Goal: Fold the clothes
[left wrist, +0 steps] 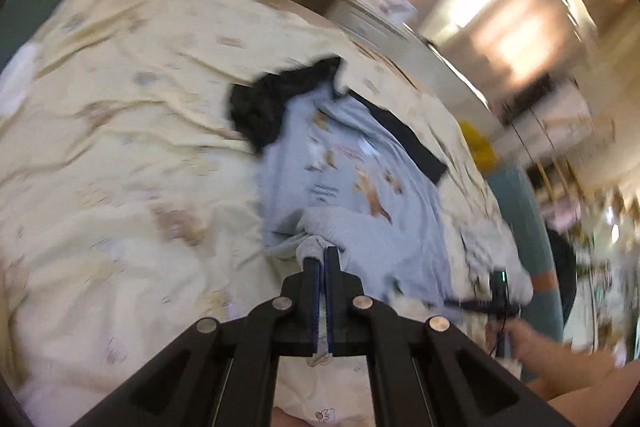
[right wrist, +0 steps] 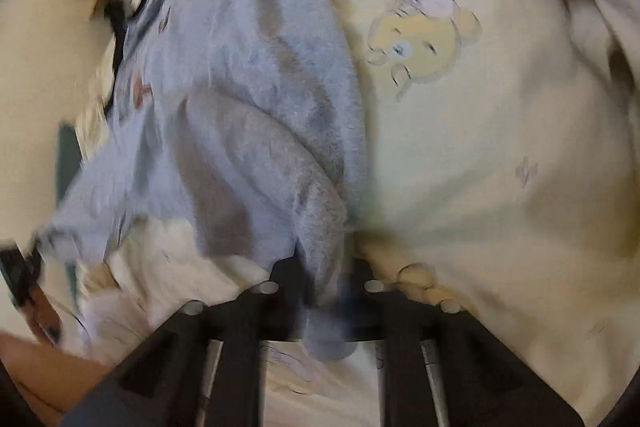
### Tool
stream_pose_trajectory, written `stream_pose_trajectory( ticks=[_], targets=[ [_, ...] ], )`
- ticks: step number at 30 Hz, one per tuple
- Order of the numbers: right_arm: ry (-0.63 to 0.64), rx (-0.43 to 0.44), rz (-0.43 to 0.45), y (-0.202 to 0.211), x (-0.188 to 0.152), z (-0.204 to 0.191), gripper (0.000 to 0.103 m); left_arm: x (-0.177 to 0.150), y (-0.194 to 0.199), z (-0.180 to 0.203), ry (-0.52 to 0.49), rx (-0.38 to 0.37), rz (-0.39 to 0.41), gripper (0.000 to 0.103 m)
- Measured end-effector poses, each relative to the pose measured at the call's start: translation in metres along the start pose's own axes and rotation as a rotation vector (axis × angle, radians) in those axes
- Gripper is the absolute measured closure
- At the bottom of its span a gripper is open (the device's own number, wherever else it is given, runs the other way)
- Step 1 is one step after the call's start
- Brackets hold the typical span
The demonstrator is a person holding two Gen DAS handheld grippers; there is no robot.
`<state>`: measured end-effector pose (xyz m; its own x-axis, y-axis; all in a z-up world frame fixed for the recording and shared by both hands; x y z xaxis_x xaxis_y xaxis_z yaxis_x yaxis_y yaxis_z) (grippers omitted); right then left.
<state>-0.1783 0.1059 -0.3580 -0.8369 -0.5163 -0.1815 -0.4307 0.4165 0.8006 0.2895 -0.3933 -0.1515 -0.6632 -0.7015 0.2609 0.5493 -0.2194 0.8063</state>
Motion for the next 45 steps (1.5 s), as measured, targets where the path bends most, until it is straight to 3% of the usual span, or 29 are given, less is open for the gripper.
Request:
stream_pose_trajectory(
  ticks=[4,7,10,14,20,23,27,32,36,39,42,45],
  targets=[
    [0.012,0.089,0.131,0.033,-0.006,-0.027,0.094,0.006,0.022,-0.009,0.07,-0.074,0.103,0.102],
    [0.056,0.248,0.325,0.096,-0.004,-0.061,0.094,0.025,0.041,0.002,0.095,-0.169,0.212,0.102],
    [0.166,0.32,0.475,0.164,-0.003,-0.115,0.094,0.051,0.063,0.026,0.057,-0.21,0.317,0.102],
    [0.334,0.33,0.609,0.251,-0.008,-0.197,0.094,0.095,0.114,0.076,-0.017,-0.265,0.484,0.102],
    [0.491,0.329,0.779,0.38,-0.036,-0.287,0.094,0.15,0.217,0.138,-0.032,-0.219,0.728,0.102],
    [0.547,0.248,0.837,0.426,-0.055,-0.323,0.094,0.159,0.273,0.173,-0.101,-0.172,0.816,0.102],
    [0.535,0.228,0.897,0.472,-0.082,-0.336,0.094,0.151,0.332,0.196,-0.1,-0.189,0.897,0.102],
    [0.559,0.209,0.947,0.503,-0.11,-0.351,0.094,0.135,0.369,0.216,-0.118,-0.138,0.947,0.102],
    [0.574,0.171,0.923,0.507,-0.106,-0.361,0.094,0.145,0.369,0.224,-0.125,-0.089,0.942,0.102],
    [0.555,0.146,0.876,0.5,-0.078,-0.363,0.094,0.167,0.35,0.223,-0.128,-0.039,0.917,0.102],
    [0.536,0.127,0.832,0.496,-0.045,-0.361,0.094,0.205,0.316,0.212,-0.128,0.056,0.873,0.102],
    [0.503,0.107,0.79,0.484,0.009,-0.361,0.094,0.251,0.28,0.202,-0.115,0.151,0.836,0.102]
  ],
)
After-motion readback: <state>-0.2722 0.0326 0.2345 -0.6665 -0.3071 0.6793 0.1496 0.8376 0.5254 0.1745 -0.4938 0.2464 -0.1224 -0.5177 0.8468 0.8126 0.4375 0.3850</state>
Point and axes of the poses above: each gripper's, at about its wrist camera, not at the fingertips, and y roughly against the way its jaws point, z to its right, x to its top, the point moved 1 cm from there along -y, roughly the way its jaws point, and after that the axes turned 14 degrees about -z, right-handed, at the moved point
